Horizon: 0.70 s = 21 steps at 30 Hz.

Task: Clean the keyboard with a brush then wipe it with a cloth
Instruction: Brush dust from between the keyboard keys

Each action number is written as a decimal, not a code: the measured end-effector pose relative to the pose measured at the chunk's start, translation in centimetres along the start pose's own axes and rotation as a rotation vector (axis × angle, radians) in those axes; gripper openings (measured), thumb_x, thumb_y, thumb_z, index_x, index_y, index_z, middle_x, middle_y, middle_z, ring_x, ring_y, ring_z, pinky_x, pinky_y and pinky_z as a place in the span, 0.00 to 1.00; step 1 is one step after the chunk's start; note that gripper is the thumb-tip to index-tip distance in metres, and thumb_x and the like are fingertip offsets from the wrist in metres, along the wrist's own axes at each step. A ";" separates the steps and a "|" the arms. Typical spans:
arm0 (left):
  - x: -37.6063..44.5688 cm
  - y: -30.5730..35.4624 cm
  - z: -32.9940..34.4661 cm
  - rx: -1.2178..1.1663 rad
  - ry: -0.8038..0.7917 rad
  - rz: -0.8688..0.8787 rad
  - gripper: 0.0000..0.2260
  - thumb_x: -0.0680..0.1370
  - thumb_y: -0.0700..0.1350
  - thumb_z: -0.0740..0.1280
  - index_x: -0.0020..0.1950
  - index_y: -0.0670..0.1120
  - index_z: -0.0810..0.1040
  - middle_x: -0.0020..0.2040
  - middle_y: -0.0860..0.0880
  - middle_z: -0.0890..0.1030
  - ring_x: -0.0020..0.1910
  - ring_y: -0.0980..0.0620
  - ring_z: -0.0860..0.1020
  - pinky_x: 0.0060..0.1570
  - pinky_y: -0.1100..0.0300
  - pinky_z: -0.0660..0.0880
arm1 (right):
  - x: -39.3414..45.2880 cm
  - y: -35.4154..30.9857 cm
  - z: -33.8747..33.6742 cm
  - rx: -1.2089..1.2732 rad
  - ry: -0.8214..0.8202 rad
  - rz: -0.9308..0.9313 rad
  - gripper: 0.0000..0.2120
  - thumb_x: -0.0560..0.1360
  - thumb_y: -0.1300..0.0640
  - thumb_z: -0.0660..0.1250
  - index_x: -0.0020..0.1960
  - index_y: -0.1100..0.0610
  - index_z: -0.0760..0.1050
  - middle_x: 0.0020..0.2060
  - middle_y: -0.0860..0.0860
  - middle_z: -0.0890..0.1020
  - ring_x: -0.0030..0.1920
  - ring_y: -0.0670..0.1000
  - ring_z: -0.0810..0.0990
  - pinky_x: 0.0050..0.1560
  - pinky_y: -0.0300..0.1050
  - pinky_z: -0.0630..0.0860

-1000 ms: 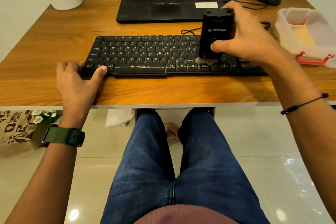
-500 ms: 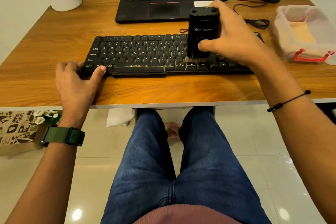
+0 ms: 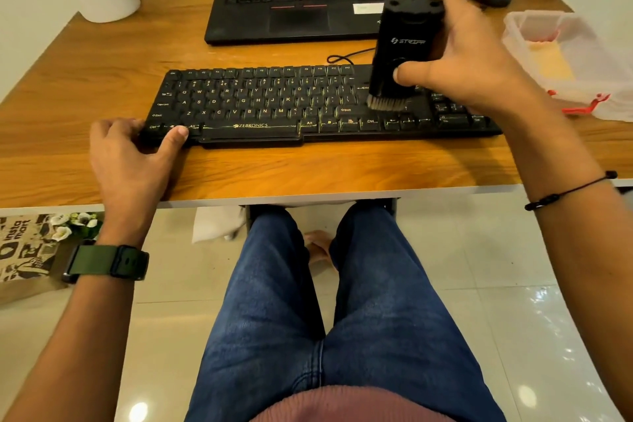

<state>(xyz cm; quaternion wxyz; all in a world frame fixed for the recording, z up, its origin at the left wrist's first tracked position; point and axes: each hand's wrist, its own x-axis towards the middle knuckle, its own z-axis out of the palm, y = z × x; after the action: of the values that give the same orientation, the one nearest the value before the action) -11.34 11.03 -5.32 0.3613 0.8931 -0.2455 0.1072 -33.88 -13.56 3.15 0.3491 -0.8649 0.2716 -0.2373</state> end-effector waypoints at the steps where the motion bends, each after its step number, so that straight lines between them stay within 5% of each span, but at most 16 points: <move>1: 0.0 0.0 0.0 0.002 -0.002 -0.001 0.27 0.73 0.56 0.68 0.62 0.37 0.73 0.62 0.38 0.71 0.61 0.42 0.70 0.57 0.55 0.68 | 0.0 -0.2 0.4 -0.012 -0.022 -0.013 0.28 0.67 0.64 0.72 0.63 0.55 0.64 0.55 0.48 0.75 0.58 0.48 0.74 0.55 0.43 0.75; 12: 0.1 -0.3 0.2 -0.008 -0.006 0.003 0.27 0.73 0.57 0.68 0.63 0.37 0.73 0.62 0.38 0.71 0.61 0.42 0.70 0.57 0.54 0.69 | -1.8 1.9 -2.6 0.017 0.002 0.129 0.31 0.68 0.67 0.71 0.67 0.56 0.62 0.55 0.47 0.73 0.59 0.49 0.73 0.57 0.42 0.73; 17: 0.2 -0.5 0.3 -0.024 -0.004 0.004 0.27 0.73 0.57 0.68 0.62 0.37 0.73 0.61 0.38 0.71 0.60 0.42 0.71 0.57 0.54 0.69 | -2.5 1.6 -4.0 -0.031 0.014 0.106 0.31 0.68 0.69 0.70 0.67 0.57 0.63 0.55 0.46 0.72 0.56 0.44 0.71 0.40 0.22 0.69; 21: 0.1 -0.5 0.2 -0.048 -0.004 -0.008 0.27 0.73 0.57 0.68 0.63 0.38 0.72 0.62 0.39 0.71 0.61 0.43 0.71 0.58 0.53 0.70 | -2.5 1.4 -2.8 -0.042 -0.066 0.111 0.31 0.67 0.66 0.72 0.66 0.54 0.63 0.57 0.46 0.73 0.60 0.47 0.72 0.54 0.37 0.71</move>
<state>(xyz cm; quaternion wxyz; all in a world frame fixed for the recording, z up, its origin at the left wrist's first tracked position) -11.00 11.14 -5.77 0.3825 0.8855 -0.2449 0.0979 -37.80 -14.14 3.35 0.3525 -0.8629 0.3125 -0.1830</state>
